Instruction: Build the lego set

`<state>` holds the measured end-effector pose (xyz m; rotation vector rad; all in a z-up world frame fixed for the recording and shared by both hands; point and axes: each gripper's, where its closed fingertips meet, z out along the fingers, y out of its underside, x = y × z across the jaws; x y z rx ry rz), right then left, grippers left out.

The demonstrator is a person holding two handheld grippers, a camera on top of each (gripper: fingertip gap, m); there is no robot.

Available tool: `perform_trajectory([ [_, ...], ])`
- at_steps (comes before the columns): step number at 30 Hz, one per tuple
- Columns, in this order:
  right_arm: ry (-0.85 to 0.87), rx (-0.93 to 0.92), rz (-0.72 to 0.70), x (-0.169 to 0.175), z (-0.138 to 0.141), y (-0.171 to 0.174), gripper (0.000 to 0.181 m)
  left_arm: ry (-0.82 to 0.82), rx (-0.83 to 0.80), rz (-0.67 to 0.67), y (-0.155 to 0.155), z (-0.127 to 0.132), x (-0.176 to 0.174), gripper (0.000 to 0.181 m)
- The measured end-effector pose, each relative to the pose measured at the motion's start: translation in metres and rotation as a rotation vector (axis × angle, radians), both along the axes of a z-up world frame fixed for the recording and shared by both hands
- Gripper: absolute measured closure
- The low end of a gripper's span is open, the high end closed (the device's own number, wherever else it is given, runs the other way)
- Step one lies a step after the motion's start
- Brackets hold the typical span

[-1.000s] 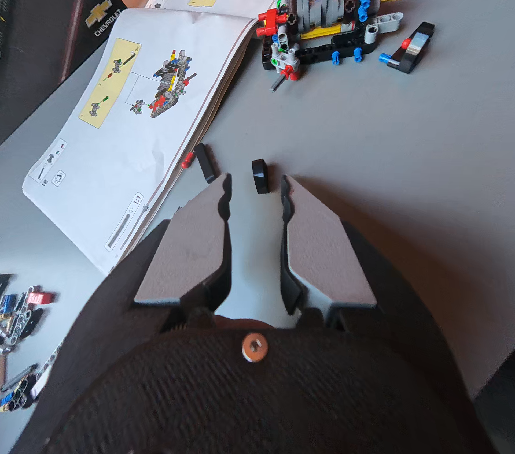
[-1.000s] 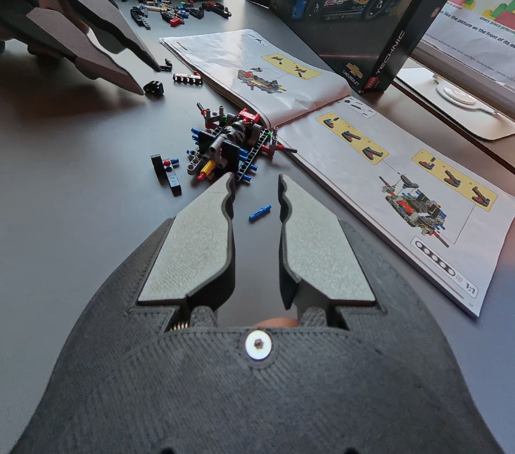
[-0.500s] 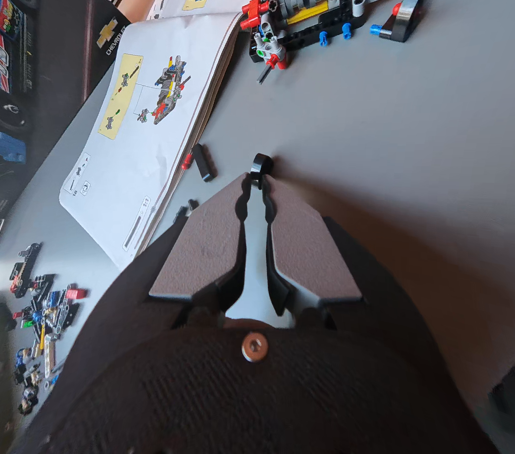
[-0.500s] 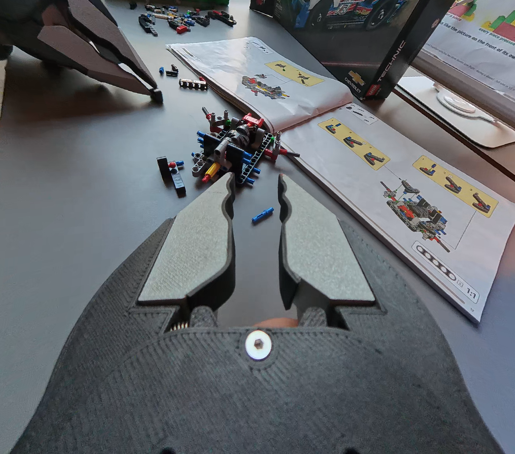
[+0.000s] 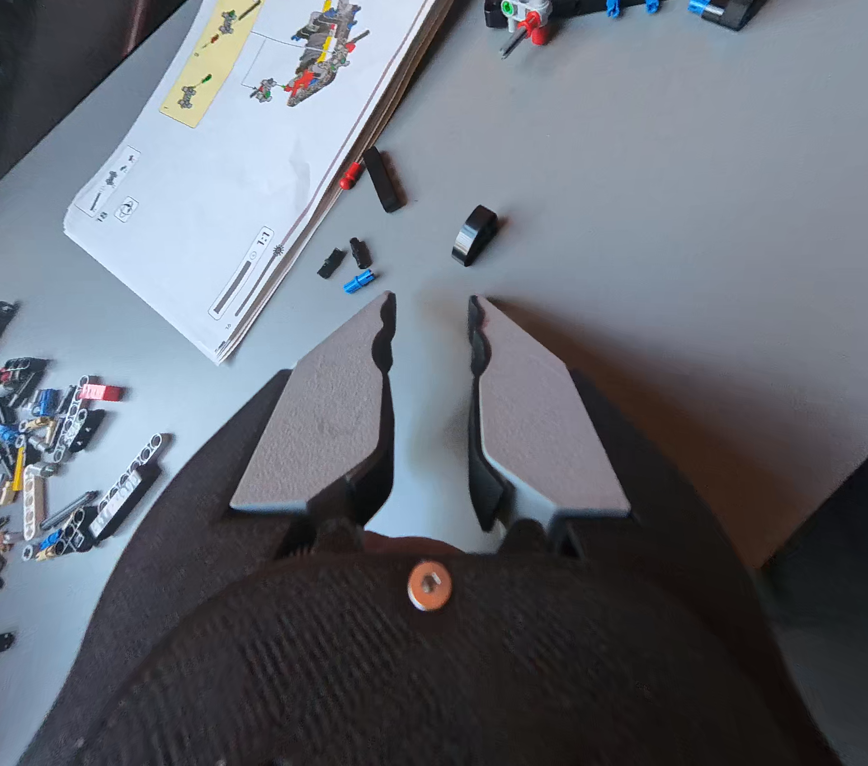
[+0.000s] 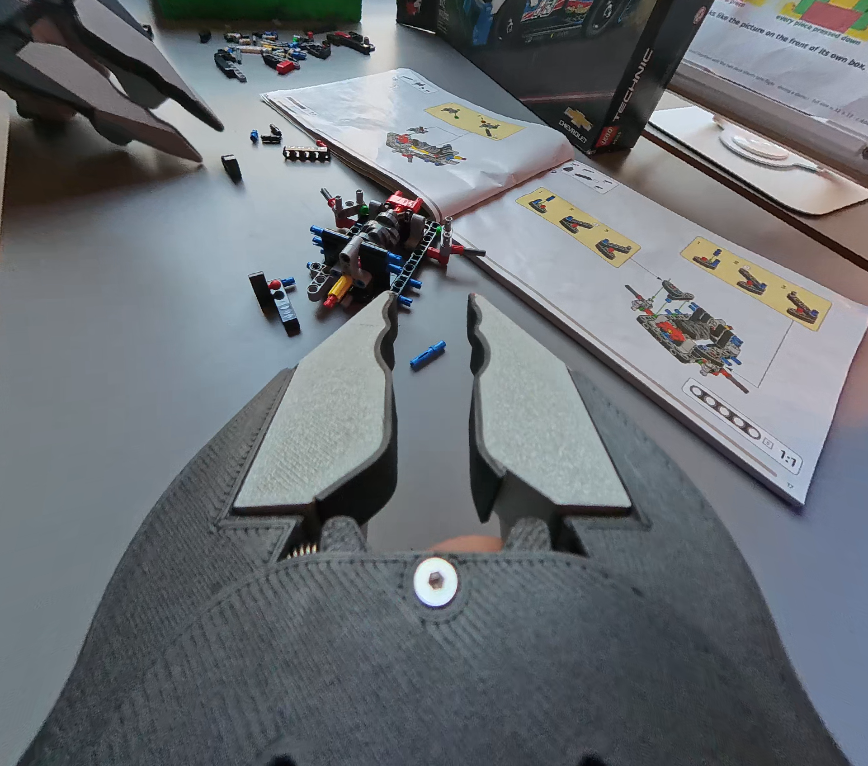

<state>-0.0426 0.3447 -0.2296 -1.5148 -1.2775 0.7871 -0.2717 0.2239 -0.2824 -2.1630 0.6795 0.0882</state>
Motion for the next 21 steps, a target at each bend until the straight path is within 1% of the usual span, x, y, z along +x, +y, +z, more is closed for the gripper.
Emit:
perform_trajectory([
  [12, -0.026, -0.018, -0.018, -0.001, -0.005, 0.004, 0.154, 0.006, 0.001, -0.008, 0.000, 0.000, 0.001, 0.154],
  [16, -0.014, -0.035, -0.046, 0.001, -0.004, 0.009, 0.153, 0.003, -0.001, -0.010, 0.000, -0.001, 0.001, 0.154],
  [18, -0.013, -0.032, -0.084, 0.006, -0.004, 0.017, 0.151, -0.003, -0.004, -0.010, 0.000, -0.001, 0.001, 0.154],
  [21, -0.044, 0.030, -0.220, 0.027, -0.004, 0.042, 0.146, -0.004, -0.004, -0.001, 0.000, 0.000, 0.000, 0.153],
])
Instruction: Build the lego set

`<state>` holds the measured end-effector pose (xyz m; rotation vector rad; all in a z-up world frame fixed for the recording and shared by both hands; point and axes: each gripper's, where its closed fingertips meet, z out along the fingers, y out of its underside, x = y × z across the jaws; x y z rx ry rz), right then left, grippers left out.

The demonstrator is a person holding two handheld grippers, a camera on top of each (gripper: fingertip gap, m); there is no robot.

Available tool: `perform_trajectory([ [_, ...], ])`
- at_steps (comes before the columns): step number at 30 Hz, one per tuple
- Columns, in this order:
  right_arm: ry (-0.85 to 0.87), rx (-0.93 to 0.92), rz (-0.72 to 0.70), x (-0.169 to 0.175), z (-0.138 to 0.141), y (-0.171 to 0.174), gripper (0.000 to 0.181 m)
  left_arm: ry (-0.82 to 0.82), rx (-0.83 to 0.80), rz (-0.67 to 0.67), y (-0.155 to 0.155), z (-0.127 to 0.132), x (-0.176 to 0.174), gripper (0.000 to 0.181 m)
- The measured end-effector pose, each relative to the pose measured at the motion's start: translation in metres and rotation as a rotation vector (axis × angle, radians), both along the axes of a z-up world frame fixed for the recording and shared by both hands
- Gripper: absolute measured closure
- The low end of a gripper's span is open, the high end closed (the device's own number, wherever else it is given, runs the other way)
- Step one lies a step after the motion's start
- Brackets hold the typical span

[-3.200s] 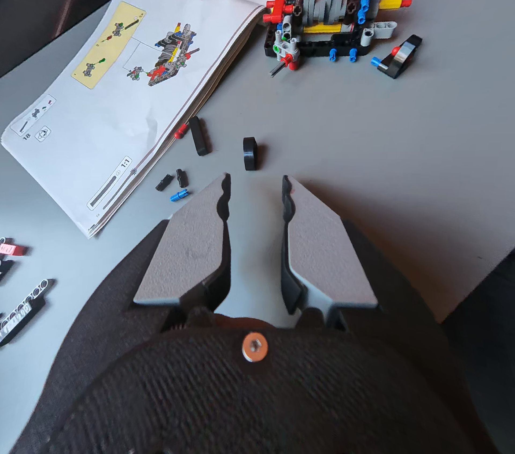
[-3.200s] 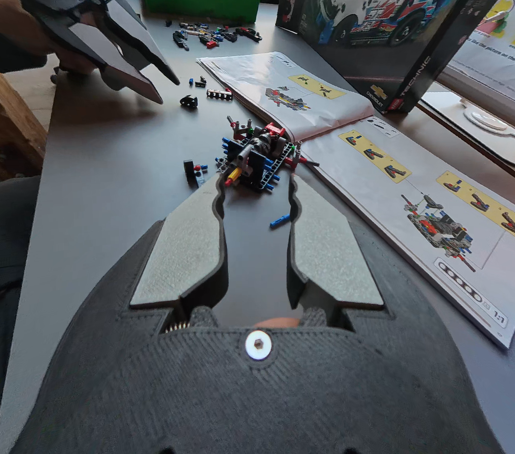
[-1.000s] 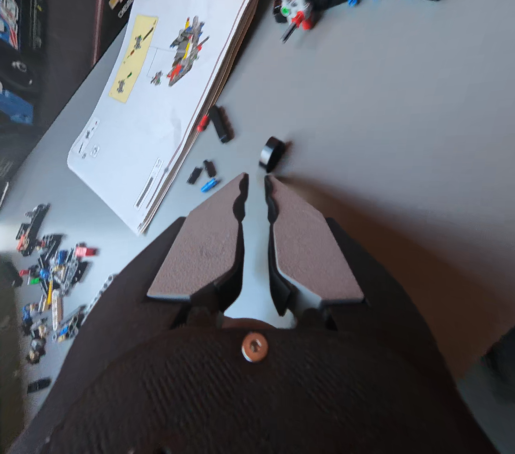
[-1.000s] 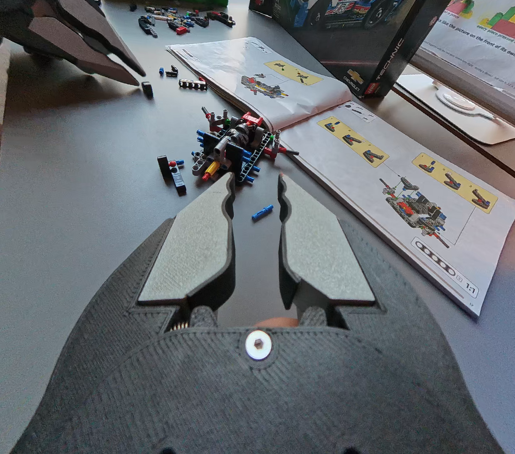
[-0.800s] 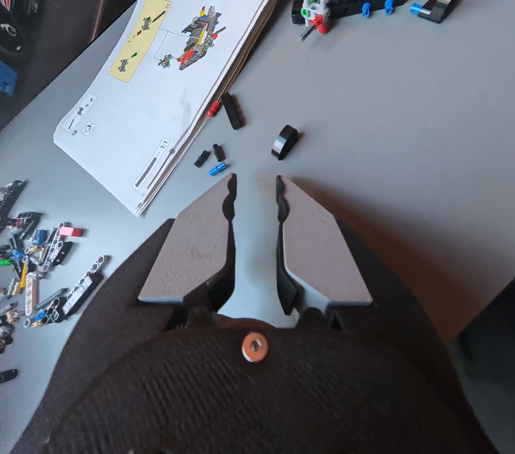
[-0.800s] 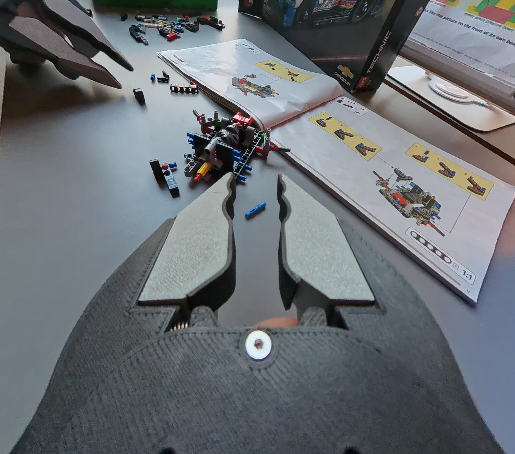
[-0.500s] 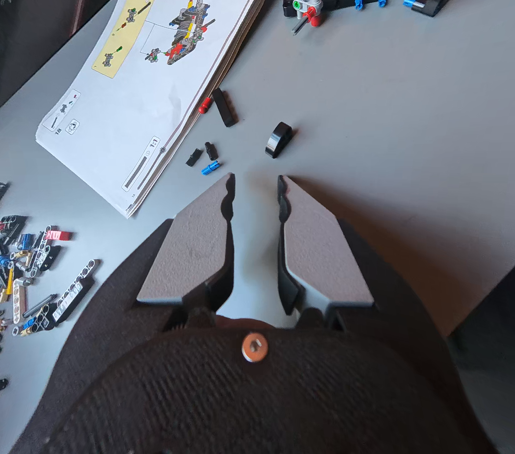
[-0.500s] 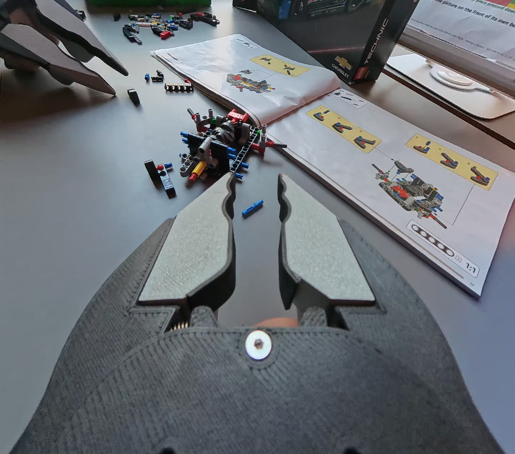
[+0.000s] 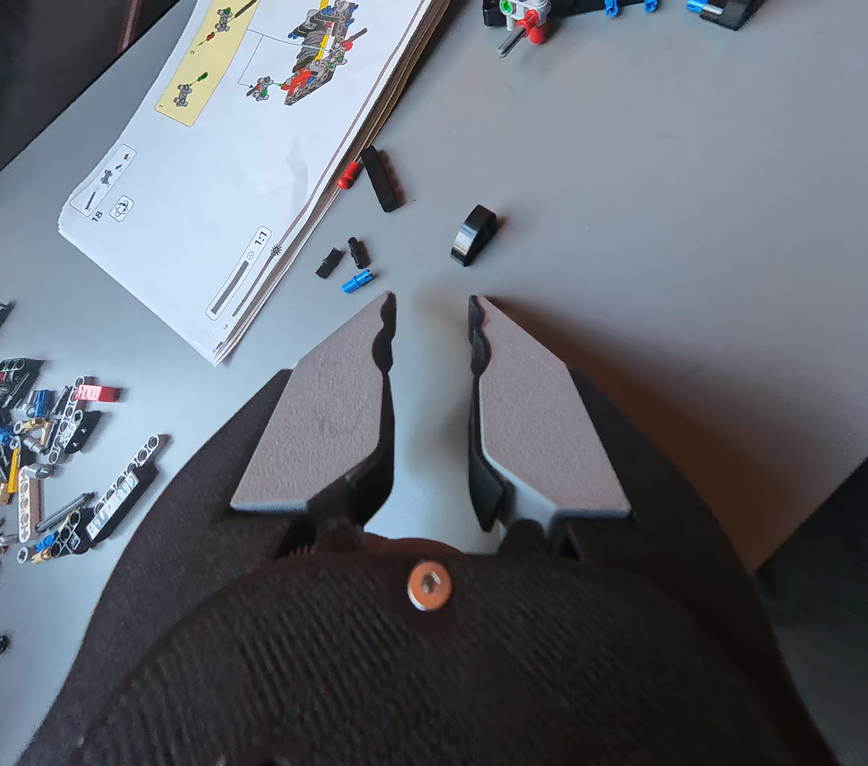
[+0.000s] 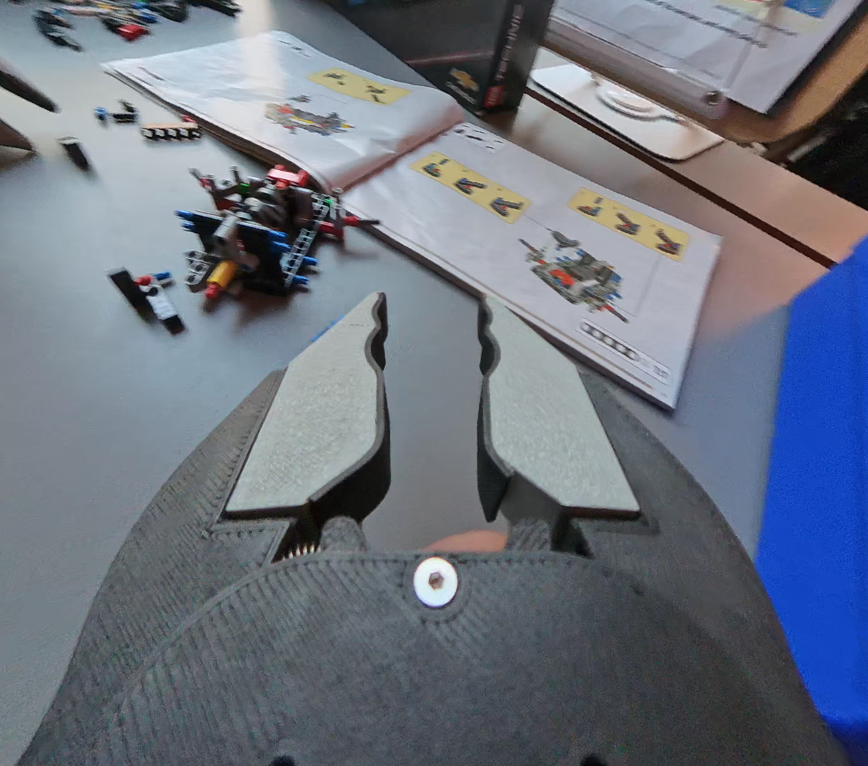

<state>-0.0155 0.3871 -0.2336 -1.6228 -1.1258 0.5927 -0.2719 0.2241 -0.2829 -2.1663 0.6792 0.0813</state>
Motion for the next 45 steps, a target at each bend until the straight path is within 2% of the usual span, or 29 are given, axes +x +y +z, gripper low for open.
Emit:
perform_trajectory([
  [4, -0.098, -0.013, -0.135, 0.042, -0.014, 0.026, 0.145, -0.008, 0.008, 0.011, 0.001, 0.002, -0.002, 0.153],
  [6, -0.084, -0.043, -0.175, 0.057, -0.015, 0.036, 0.144, -0.033, 0.006, 0.016, 0.001, 0.003, -0.002, 0.153],
  [8, -0.037, -0.080, -0.183, 0.063, -0.012, 0.040, 0.145, -0.065, -0.006, 0.024, 0.002, 0.003, -0.004, 0.153],
  [12, -0.051, -0.116, -0.215, 0.071, -0.017, 0.049, 0.144, -0.115, -0.013, 0.043, 0.003, 0.005, -0.007, 0.153],
  [19, -0.064, -0.217, -0.175, 0.061, -0.026, 0.048, 0.136, -0.114, -0.006, 0.078, 0.006, 0.006, -0.012, 0.153],
  [24, -0.095, -0.326, -0.106, 0.043, -0.030, 0.048, 0.130, -0.141, 0.084, 0.142, 0.017, 0.022, -0.026, 0.161],
  [28, -0.145, -0.318, -0.119, 0.025, -0.027, 0.066, 0.129, -0.087, 0.089, 0.214, 0.032, 0.033, -0.049, 0.161],
  [32, -0.203, -0.307, -0.158, 0.012, -0.030, 0.087, 0.125, -0.084, 0.095, 0.233, 0.059, 0.042, -0.057, 0.160],
  [38, -0.202, -0.323, -0.161, 0.014, -0.046, 0.092, 0.116, -0.082, 0.062, 0.233, 0.092, 0.034, -0.062, 0.158],
  [45, -0.170, -0.338, -0.171, 0.016, -0.050, 0.096, 0.110, -0.072, 0.027, 0.230, 0.103, 0.016, -0.065, 0.158],
])
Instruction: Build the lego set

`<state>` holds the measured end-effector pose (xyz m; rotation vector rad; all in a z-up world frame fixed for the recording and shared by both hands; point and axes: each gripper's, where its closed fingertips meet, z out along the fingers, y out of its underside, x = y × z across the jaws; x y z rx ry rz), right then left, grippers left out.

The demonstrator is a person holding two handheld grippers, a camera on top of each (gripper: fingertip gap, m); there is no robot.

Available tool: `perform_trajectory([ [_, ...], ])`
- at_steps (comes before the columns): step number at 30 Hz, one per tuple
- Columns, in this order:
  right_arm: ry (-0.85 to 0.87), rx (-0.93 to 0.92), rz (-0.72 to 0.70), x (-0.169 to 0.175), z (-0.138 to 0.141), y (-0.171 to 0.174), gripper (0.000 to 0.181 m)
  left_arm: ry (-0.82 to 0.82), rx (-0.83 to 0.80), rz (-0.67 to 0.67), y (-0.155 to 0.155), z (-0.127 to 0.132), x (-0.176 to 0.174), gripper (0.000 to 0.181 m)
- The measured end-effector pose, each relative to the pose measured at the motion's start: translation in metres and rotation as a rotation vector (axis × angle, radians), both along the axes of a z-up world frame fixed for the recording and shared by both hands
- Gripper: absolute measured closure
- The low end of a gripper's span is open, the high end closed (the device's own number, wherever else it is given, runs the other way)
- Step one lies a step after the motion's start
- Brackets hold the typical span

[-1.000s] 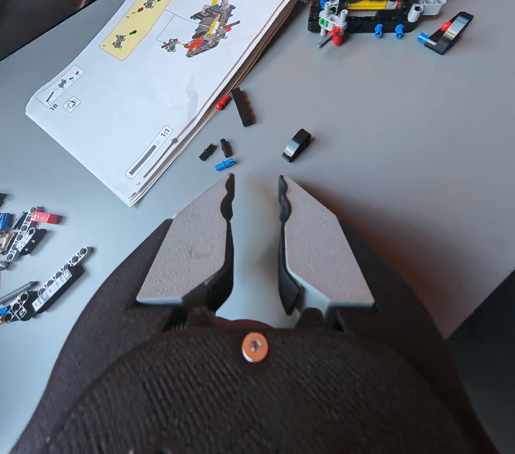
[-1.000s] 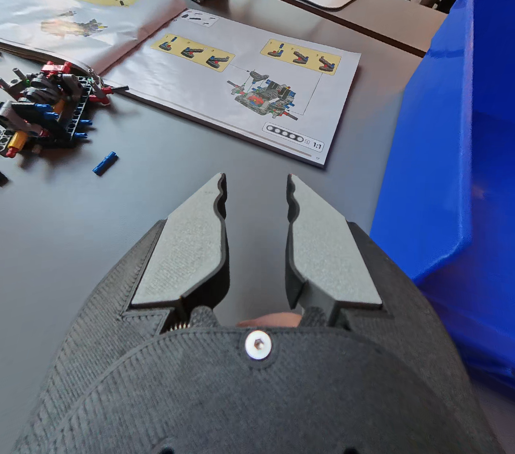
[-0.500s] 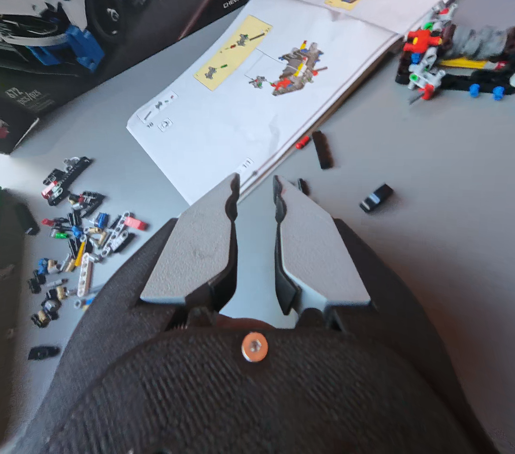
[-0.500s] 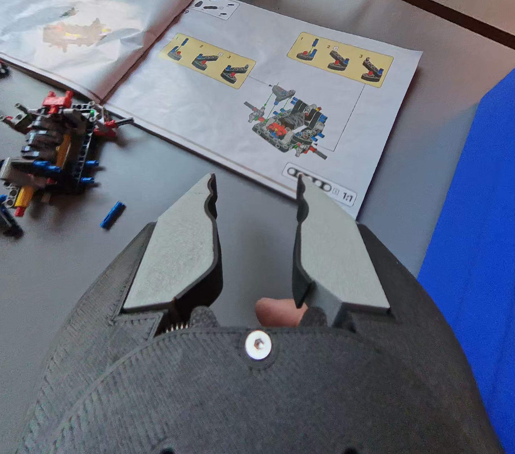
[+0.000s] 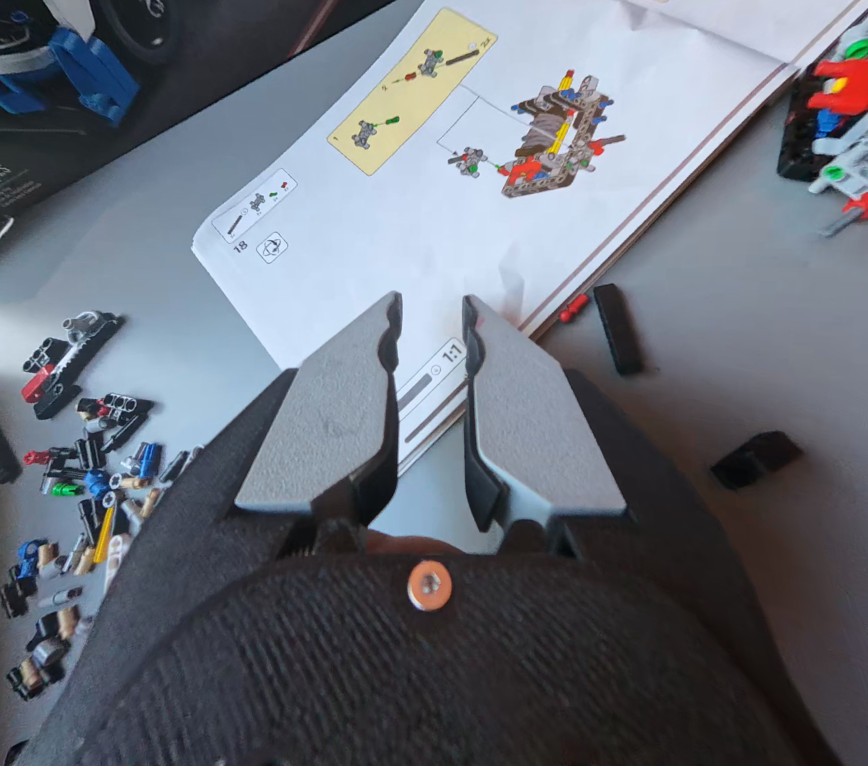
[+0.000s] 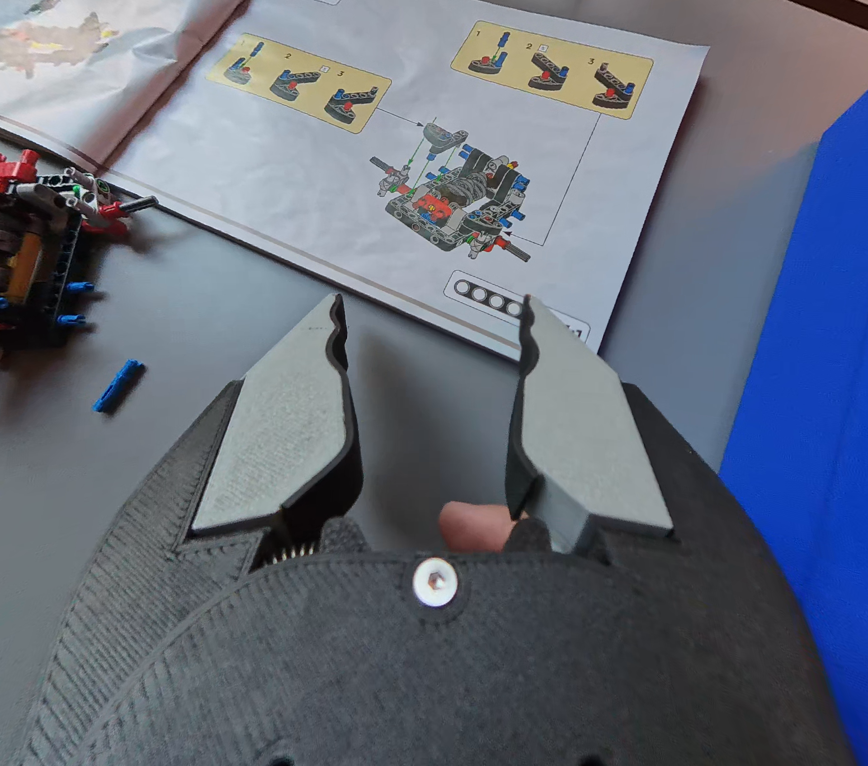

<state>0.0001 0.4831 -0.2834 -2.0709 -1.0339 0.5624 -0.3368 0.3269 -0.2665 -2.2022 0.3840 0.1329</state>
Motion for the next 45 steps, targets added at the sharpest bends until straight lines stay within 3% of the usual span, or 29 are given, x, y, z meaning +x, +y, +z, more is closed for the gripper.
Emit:
perform_trajectory([
  [7, -0.002, -0.021, 0.012, -0.001, -0.003, -0.002, 0.111, 0.007, -0.048, 0.012, 0.000, -0.016, -0.007, 0.158],
  [23, 0.020, 0.040, 0.044, -0.006, 0.006, -0.009, 0.117, 0.003, -0.043, 0.040, -0.002, -0.014, -0.015, 0.158],
  [28, 0.100, 0.119, 0.068, -0.010, 0.023, -0.014, 0.121, 0.031, 0.012, 0.046, -0.010, 0.016, -0.014, 0.156],
  [34, 0.204, 0.250, 0.085, -0.009, 0.047, -0.020, 0.123, -0.043, 0.076, -0.021, -0.029, 0.046, 0.028, 0.156],
  [40, 0.317, 0.338, 0.057, 0.005, 0.068, -0.033, 0.125, -0.087, 0.055, -0.069, -0.065, 0.033, 0.071, 0.157],
  [45, 0.343, 0.339, -0.010, 0.019, 0.071, -0.056, 0.141, -0.131, 0.066, -0.066, -0.098, 0.028, 0.078, 0.158],
])
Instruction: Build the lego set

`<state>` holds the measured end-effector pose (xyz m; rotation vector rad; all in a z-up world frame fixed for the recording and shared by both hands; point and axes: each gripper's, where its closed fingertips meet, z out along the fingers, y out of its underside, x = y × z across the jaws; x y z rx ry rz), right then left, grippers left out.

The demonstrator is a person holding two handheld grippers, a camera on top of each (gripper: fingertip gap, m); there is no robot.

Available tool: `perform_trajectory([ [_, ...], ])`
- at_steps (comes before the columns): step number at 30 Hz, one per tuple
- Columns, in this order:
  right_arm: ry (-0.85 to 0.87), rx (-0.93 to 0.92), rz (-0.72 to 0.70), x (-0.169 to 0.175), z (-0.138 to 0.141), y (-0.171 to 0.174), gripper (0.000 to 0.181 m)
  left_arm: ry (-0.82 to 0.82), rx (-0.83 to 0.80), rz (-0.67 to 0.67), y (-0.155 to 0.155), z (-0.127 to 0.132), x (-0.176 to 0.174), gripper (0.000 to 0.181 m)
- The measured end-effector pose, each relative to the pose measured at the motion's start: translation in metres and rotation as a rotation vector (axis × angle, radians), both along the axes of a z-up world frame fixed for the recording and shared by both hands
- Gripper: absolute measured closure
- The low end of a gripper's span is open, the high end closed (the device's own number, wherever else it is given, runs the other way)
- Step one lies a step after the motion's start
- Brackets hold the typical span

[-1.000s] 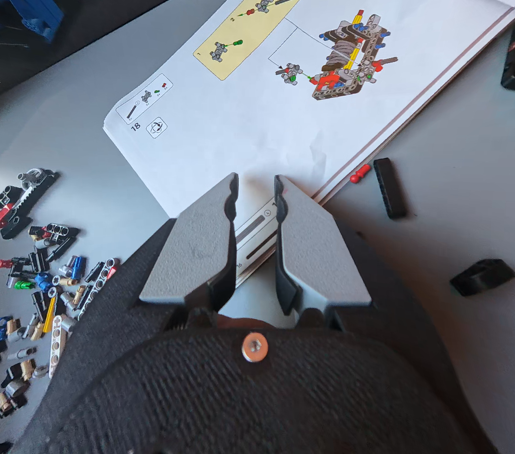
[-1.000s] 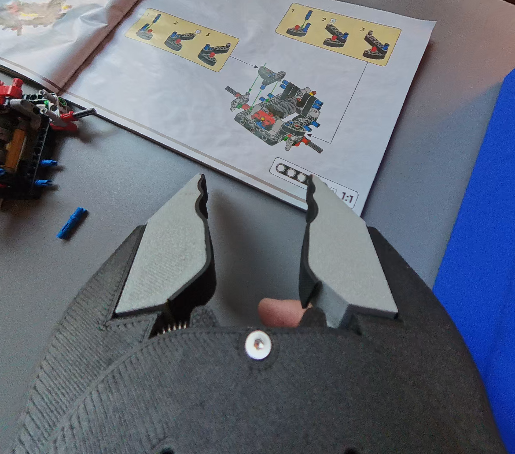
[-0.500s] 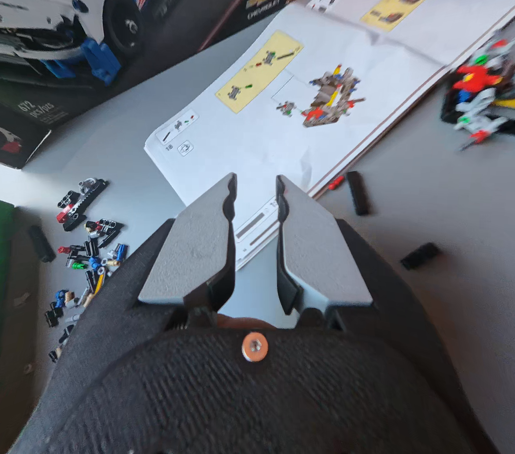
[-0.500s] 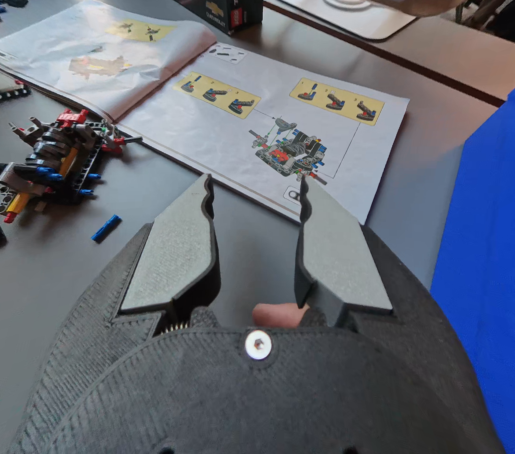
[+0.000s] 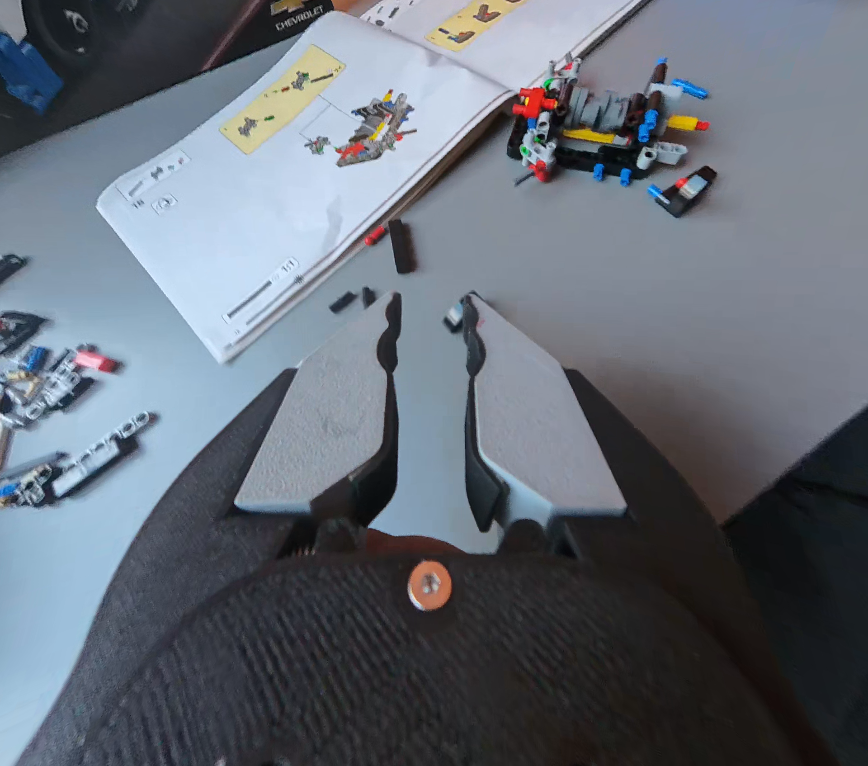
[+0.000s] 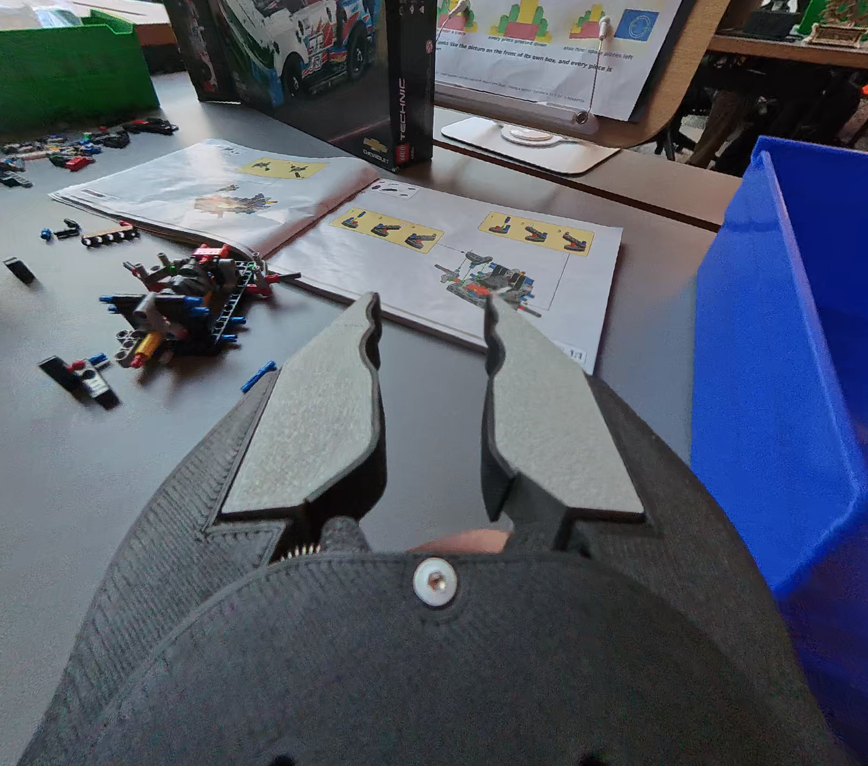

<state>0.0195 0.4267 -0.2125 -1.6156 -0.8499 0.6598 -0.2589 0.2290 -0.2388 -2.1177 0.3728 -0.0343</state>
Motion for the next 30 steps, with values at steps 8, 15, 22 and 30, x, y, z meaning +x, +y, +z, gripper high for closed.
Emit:
perform_trajectory([
  [8, -0.053, -0.003, 0.050, -0.007, -0.006, -0.028, 0.181, -0.039, -0.005, 0.014, -0.034, -0.018, -0.002, 0.181],
  [15, 0.038, -0.005, 0.239, -0.043, 0.005, -0.025, 0.174, -0.068, 0.147, -0.054, -0.019, 0.009, 0.004, 0.159],
  [22, 0.039, -0.013, 0.455, -0.093, 0.005, -0.013, 0.180, -0.103, 0.314, -0.137, 0.043, 0.055, 0.004, 0.156],
  [30, 0.073, -0.050, 0.486, -0.092, 0.007, -0.016, 0.181, -0.086, 0.268, -0.177, 0.077, 0.044, 0.033, 0.151],
])
